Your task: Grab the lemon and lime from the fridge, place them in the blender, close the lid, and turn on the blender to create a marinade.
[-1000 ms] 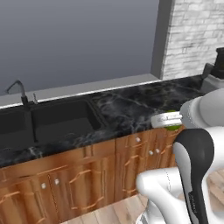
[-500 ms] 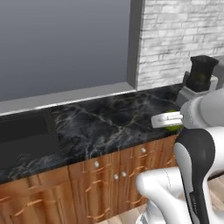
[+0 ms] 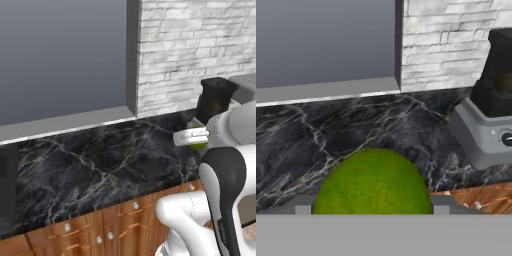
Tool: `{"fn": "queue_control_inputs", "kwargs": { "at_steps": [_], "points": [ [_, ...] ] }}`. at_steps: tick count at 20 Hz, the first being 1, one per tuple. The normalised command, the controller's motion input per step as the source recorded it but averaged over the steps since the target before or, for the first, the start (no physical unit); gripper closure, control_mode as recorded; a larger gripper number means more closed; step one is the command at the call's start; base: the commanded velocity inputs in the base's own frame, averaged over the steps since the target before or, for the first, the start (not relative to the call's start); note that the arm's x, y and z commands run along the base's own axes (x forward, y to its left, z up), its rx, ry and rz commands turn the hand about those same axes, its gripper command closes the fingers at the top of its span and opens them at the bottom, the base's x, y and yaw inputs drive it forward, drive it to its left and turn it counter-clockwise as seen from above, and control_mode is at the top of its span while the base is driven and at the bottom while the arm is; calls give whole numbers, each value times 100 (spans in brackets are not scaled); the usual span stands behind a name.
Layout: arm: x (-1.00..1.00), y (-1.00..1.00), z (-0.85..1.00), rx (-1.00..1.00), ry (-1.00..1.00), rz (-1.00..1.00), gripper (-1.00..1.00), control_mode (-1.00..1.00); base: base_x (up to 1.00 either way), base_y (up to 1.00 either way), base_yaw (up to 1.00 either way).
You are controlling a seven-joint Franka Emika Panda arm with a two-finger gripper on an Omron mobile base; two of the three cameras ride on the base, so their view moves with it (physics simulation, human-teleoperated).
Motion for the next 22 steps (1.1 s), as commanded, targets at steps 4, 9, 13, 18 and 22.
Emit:
{"fn": "queue_control_inputs", "kwargs": {
  "at_steps": [4,9,13,18,22],
  "points": [
    [0,0,0,0,0,0,100,100,24,-51,19],
    [0,0,0,0,0,0,100,100,25,-31,27],
    [0,0,0,0,0,0,100,100,38,-28,27],
    [0,0,0,0,0,0,100,100,38,-28,20],
    [0,0,0,0,0,0,100,100,34,-22,12]
  ]
}}
